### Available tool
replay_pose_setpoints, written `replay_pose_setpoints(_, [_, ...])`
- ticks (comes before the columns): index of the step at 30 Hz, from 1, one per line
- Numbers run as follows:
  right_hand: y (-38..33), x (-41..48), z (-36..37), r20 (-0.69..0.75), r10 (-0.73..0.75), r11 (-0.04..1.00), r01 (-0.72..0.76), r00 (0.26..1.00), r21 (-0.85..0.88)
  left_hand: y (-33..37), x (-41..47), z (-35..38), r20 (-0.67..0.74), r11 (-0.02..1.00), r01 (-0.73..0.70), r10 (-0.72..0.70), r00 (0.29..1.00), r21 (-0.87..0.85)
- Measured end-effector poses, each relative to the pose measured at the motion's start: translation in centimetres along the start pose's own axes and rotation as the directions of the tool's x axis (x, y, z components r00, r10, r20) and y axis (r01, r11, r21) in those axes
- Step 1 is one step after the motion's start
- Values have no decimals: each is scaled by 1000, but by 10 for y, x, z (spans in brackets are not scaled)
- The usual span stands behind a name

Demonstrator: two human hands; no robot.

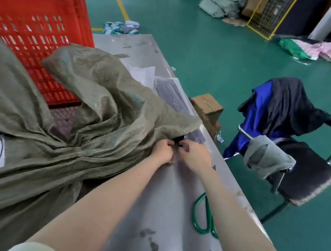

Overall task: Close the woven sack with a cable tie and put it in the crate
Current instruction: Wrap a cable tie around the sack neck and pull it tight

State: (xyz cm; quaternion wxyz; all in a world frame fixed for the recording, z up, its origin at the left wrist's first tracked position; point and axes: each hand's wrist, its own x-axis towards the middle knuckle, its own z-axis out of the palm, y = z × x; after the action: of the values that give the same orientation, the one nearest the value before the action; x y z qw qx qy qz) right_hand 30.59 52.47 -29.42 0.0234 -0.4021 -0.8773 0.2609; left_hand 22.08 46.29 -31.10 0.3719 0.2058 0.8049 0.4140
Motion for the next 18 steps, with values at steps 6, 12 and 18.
replay_pose_setpoints(6, [3,3,8,-87,181,968,-193,980,-159,11,7,8,43,986,76,-70,997,-148])
replay_pose_setpoints(12, [-10,10,7,-38,141,943,-146,989,-299,3,3,12,108,984,112,-97,989,-139])
replay_pose_setpoints(18, [-8,0,7,15,161,984,-160,987,-83,5,2,4,130,930,196,-163,978,-312])
